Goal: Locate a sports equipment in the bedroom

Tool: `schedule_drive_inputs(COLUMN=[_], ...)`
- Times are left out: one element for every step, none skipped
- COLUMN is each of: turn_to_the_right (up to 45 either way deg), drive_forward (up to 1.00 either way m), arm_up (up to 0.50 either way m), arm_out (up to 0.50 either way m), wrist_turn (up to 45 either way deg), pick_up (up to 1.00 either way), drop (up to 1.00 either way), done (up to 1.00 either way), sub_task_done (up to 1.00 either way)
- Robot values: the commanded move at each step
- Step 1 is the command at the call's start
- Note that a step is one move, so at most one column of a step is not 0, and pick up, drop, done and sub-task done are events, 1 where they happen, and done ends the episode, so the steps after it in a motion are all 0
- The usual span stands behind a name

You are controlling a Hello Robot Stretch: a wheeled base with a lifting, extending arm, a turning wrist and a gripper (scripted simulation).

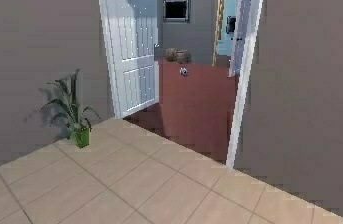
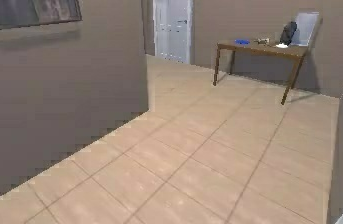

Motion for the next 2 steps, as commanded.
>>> schedule_drive_inputs(turn_to_the_right=[0.0, -3.0], drive_forward=[1.00, 0.00], arm_up=[0.00, 0.00], arm_out=[0.00, 0.00], wrist_turn=[0.0, 0.0], pick_up=[0.00, 0.00], drop=[0.00, 0.00], done=[0.00, 0.00], sub_task_done=[0.00, 0.00])
